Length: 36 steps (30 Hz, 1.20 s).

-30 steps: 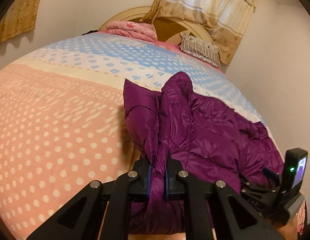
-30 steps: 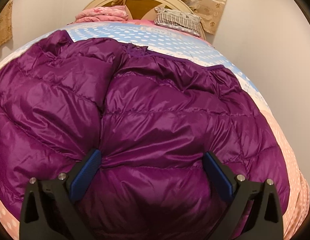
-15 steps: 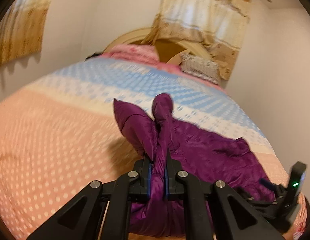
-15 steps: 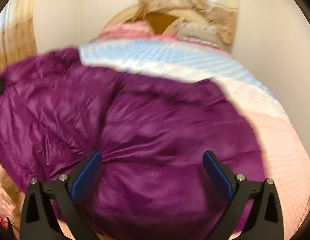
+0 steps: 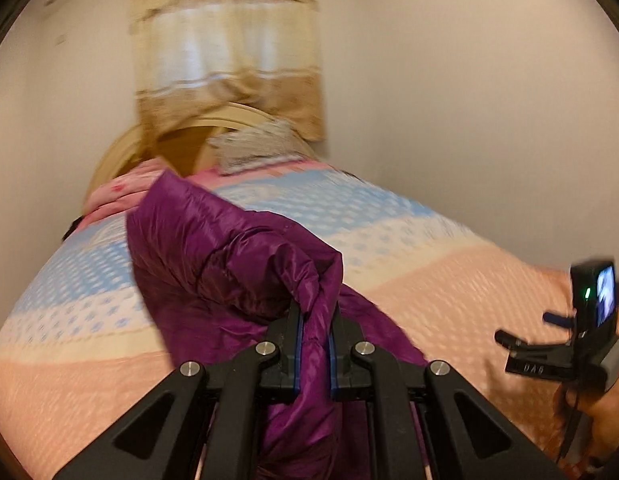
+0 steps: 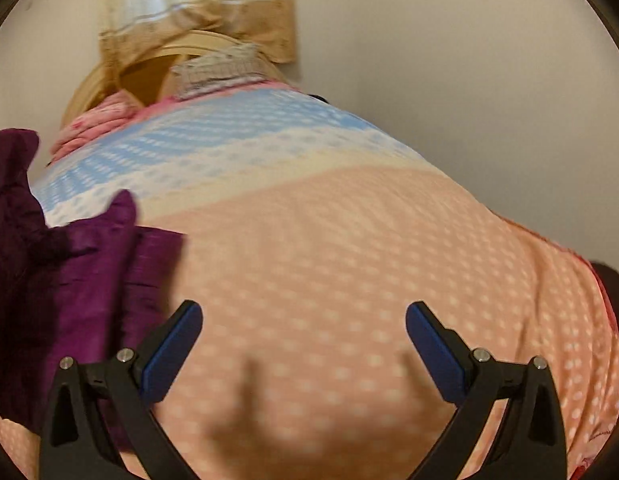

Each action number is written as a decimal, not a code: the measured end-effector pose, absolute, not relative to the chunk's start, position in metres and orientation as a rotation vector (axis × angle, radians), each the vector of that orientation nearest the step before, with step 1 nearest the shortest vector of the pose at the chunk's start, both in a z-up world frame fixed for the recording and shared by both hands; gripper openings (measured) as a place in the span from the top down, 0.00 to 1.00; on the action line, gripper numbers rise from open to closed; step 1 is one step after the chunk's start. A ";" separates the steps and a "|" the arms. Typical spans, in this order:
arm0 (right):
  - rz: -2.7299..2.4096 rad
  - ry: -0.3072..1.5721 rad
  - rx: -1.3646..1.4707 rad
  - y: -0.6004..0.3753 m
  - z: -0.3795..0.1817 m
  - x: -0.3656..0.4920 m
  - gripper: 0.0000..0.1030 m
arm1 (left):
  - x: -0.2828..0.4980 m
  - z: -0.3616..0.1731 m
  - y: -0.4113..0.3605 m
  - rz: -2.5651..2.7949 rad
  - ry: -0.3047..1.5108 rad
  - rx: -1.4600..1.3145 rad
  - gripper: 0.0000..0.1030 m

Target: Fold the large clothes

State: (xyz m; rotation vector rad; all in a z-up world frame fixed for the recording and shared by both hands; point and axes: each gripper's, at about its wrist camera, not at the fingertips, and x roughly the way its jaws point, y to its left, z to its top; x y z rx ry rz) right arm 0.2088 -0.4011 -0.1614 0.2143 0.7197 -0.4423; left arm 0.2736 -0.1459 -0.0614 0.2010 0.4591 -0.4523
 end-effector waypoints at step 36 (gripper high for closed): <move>-0.145 0.638 0.196 -0.318 -0.048 0.292 0.41 | 0.364 -0.082 -0.079 -0.030 0.611 0.165 0.16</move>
